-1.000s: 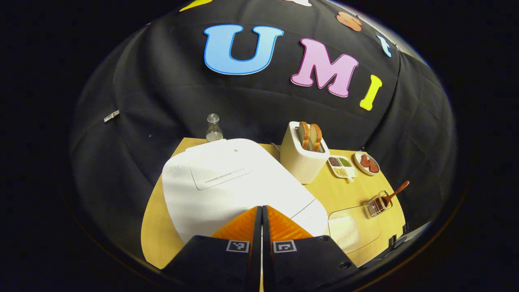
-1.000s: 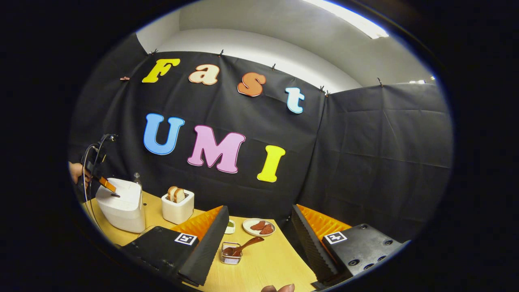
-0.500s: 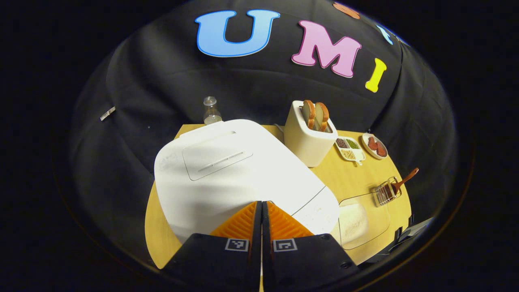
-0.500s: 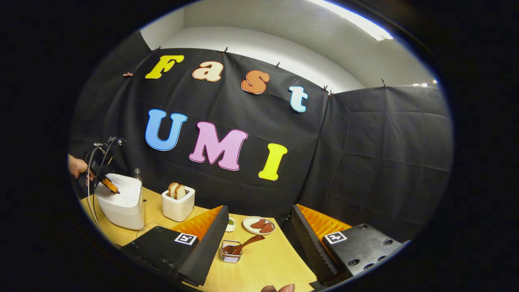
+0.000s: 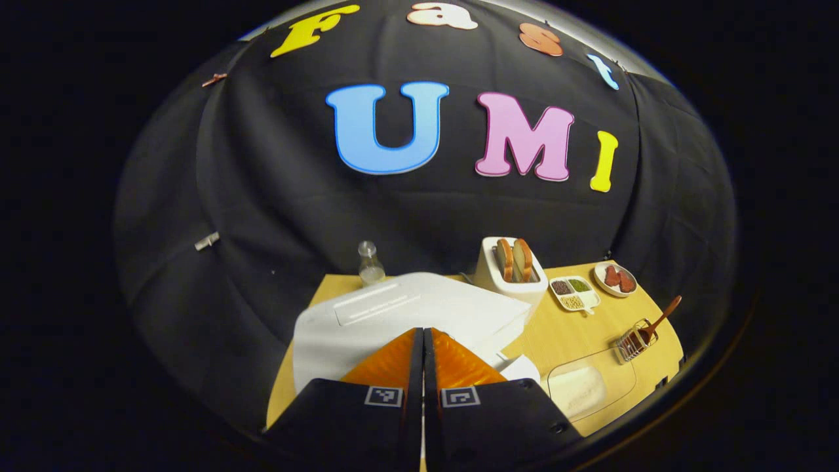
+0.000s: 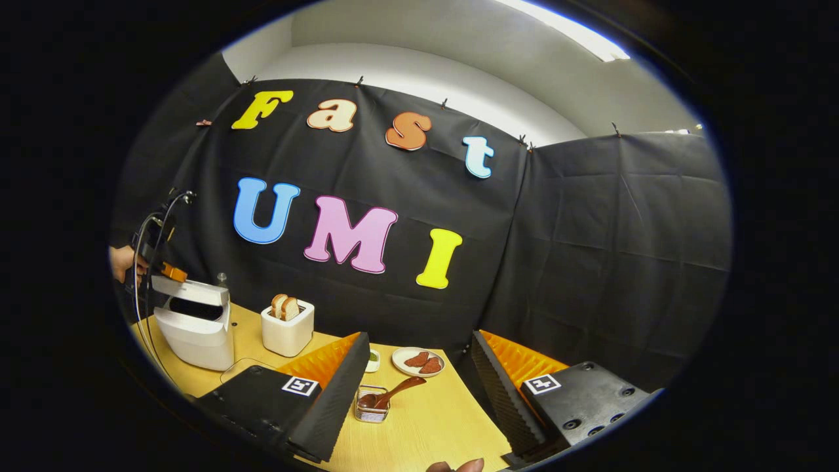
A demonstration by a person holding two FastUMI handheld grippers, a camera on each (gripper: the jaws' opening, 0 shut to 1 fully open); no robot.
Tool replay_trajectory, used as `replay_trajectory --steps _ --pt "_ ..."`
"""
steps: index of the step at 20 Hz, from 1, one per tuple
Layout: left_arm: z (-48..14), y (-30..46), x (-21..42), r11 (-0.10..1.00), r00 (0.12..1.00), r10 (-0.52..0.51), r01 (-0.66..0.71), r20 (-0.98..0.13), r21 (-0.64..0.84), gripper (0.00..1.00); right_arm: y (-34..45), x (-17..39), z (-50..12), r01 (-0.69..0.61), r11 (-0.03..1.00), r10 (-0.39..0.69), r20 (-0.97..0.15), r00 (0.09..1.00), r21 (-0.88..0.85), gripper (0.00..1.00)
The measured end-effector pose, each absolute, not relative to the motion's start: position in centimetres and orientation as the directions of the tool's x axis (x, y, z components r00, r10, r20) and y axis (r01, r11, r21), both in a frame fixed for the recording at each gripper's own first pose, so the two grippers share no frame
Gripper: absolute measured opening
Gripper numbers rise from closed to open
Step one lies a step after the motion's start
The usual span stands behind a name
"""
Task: Close the left gripper, press the button to open the rice cooker; take a wooden spoon from the chopstick holder with the right hand, scoop a spoonful of rice and pour it into the rice cooker, then put the wooden spoon back into the chopstick holder.
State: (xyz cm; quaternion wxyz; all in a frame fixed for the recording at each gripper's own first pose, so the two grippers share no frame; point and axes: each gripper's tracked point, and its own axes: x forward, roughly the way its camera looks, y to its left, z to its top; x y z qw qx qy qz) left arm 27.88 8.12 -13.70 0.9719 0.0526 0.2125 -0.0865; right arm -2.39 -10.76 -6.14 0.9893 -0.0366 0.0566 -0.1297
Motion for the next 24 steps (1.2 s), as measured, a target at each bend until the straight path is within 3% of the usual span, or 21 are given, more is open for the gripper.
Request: replay_trajectory --steps 7,10,11,12,17,24 --pt "-6.0 8.1 26.7 0.982 0.975 -0.129 0.151 -0.184 0.110 0.10 -11.0 -2.6 -6.6 0.233 0.970 -0.240 -0.109 0.965 -0.074 0.98" --pt "-3.8 7.3 24.4 0.987 0.986 -0.137 0.144 -0.099 0.072 0.70 -10.9 -2.7 -7.4 0.216 0.974 -0.223 -0.125 0.967 -0.071 0.98" --pt "-3.1 7.2 23.4 0.989 0.989 -0.130 0.134 -0.074 0.063 0.94 -11.0 -2.6 -7.7 0.213 0.974 -0.221 -0.135 0.966 -0.071 0.98" --pt "-2.6 7.2 22.3 0.991 0.991 -0.120 0.123 -0.061 0.058 0.98 -11.1 -2.5 -8.4 0.207 0.976 -0.215 -0.155 0.964 -0.065 0.98" --pt "-1.4 6.5 16.2 0.999 0.999 -0.045 0.045 -0.024 0.009 0.98 -10.9 -0.4 -10.2 0.152 0.988 -0.148 -0.194 0.970 0.006 0.97" --pt "-1.7 5.2 10.0 0.999 0.999 -0.014 0.013 -0.041 -0.040 0.98 -12.2 3.5 -18.3 0.091 0.979 -0.036 -0.280 0.959 0.184 0.98"
